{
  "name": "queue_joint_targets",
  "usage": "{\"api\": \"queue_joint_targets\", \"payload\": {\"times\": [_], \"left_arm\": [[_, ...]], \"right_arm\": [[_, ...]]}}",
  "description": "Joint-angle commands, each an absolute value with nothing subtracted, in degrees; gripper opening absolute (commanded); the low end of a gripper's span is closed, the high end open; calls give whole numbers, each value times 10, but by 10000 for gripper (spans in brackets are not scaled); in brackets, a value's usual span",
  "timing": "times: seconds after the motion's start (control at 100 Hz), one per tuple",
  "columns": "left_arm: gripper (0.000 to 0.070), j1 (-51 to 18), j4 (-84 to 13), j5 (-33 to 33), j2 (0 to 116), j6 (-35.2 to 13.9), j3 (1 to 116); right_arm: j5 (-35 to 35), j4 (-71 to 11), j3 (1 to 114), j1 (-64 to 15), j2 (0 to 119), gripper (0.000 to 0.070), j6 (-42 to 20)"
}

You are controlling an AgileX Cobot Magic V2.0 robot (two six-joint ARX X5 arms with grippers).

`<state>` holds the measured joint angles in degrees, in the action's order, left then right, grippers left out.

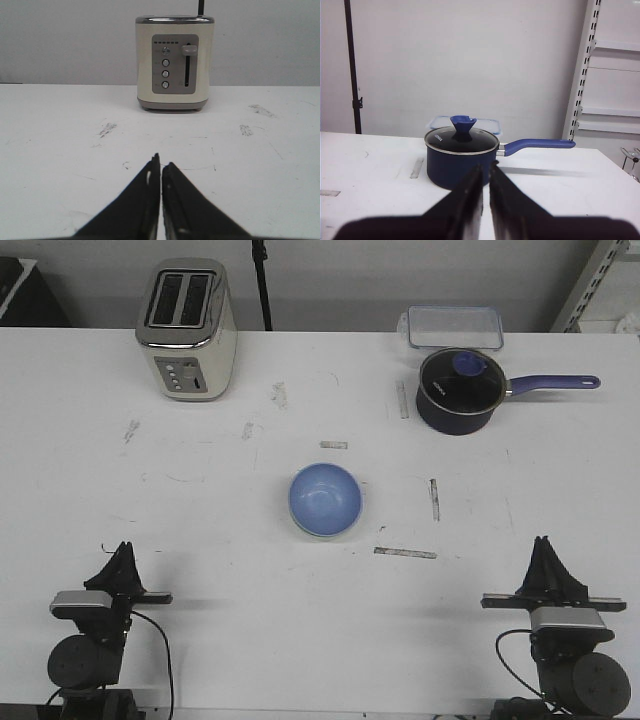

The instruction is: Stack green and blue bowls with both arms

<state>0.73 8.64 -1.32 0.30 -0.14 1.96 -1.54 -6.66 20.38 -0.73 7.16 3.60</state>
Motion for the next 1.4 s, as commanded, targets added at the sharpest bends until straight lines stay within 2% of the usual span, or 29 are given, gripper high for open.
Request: {"api": "queue_joint_targets", "payload": {"times": [0.0,1.23,1.39], "left_arm": [[0,8,96,-12,2,-7,7],[0,8,95,-13,2,-7,7],[1,8,95,-13,2,-7,7]], "right_arm": [[-15,-61,206,-8,71,15,30],[-12,-63,204,-8,66,15,27],[-9,-28,165,-10,40,14,22]]}}
